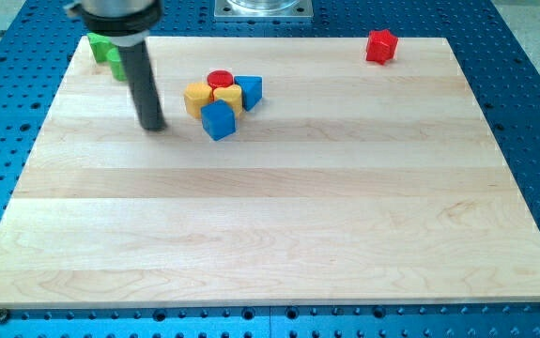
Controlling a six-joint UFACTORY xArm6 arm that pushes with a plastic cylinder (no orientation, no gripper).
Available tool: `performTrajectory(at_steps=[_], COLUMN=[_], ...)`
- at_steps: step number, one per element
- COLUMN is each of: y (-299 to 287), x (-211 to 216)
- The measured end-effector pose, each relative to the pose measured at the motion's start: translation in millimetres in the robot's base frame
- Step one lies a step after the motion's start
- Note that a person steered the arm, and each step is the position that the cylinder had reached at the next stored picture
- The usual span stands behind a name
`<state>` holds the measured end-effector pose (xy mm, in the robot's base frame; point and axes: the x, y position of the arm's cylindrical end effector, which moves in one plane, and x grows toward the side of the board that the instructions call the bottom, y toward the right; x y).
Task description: Slide the green circle to the bottom left side of the yellow heart
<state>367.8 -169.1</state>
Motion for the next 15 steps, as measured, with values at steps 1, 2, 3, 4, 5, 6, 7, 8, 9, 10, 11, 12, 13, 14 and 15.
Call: performTrajectory(at_steps=[1, 2, 3, 4, 5, 6, 7, 8, 9, 10, 11, 12, 13, 14, 15], y=[-2.5, -43.6, -92.0, -135.0, -135.3, -102.3, -57.2, -5.1, -10.0, 4.7, 4.9, -0.7, 13.8, 12.3, -22.1], x=[-51.4, -66.1, -66.7, -100.6, -154.0, -172.1, -125.1, -95.4, -95.7, -80.1, -79.6, -57.9, -25.8, -18.0, 2.7])
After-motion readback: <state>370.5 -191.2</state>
